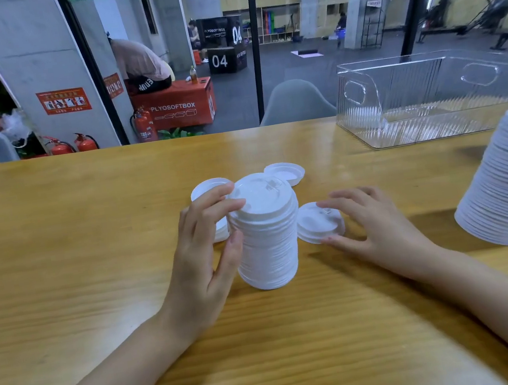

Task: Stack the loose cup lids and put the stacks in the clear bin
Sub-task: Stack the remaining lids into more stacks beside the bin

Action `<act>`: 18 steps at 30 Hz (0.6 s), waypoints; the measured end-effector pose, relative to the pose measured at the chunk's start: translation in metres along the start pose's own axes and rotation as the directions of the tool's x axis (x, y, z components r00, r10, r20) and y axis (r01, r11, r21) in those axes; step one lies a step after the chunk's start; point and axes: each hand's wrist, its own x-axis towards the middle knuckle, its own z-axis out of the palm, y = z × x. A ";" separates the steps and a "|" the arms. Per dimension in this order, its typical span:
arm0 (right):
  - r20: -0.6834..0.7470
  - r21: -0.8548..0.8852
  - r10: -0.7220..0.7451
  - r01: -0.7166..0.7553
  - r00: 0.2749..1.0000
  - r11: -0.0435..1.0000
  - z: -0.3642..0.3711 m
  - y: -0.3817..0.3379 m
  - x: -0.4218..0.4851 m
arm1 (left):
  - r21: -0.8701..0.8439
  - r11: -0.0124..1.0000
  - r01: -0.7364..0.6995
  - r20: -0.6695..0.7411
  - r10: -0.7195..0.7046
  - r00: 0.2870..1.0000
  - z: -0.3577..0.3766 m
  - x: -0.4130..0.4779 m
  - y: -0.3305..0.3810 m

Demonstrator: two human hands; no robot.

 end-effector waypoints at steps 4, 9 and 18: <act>0.052 -0.027 0.030 -0.028 0.998 0.999 0.001 -0.003 0.002 | -0.004 1.000 -0.006 -0.001 0.006 1.000 0.000 0.000 -0.001; 0.055 -0.030 0.051 -0.049 0.997 0.998 0.001 0.001 -0.001 | -0.011 1.000 -0.003 -0.002 0.003 1.000 0.000 0.000 -0.001; 0.055 0.024 0.064 -0.065 0.996 0.998 0.005 0.005 0.003 | -0.015 1.000 -0.004 -0.005 0.004 1.000 0.001 0.000 0.000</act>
